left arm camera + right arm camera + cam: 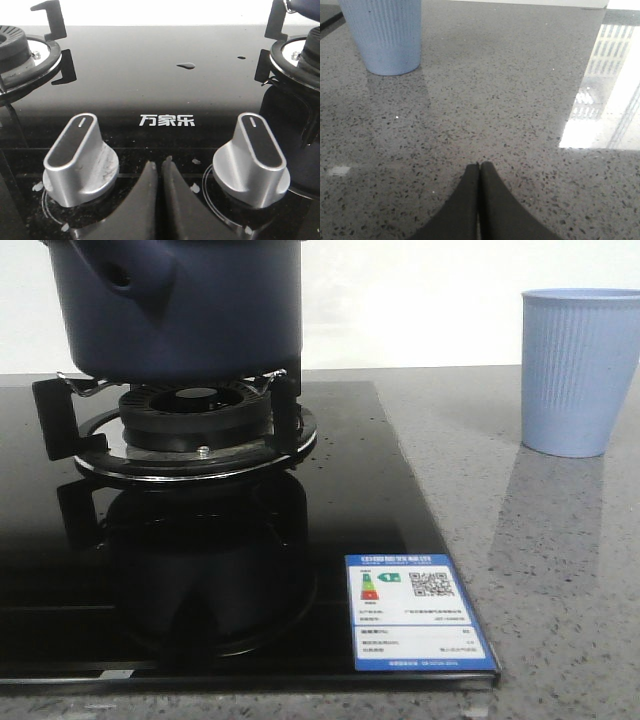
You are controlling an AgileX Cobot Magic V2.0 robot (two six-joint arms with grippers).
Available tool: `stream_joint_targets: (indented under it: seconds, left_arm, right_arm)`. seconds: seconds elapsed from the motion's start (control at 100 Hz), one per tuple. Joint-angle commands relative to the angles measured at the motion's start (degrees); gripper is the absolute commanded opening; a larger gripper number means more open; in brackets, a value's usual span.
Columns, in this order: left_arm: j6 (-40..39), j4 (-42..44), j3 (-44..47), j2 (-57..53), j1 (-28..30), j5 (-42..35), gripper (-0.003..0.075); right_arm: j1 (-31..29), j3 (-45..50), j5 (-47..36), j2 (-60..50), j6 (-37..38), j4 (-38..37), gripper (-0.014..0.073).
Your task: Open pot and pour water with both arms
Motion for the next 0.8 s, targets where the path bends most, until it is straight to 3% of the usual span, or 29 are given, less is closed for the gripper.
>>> stream_joint_targets:
  seconds: [0.0, 0.79]
  left_arm:
    - [-0.55, -0.18, 2.22, -1.48, 0.23, -3.01, -0.0019]
    - [-0.55, 1.38, 2.22, -1.48, 0.23, -3.01, -0.0019]
  right_arm:
    - [-0.32, 0.35, -1.13, -1.14, -0.33, 0.18, -0.0066]
    - [-0.32, 0.35, -1.51, -1.14, -0.33, 0.18, -0.0066]
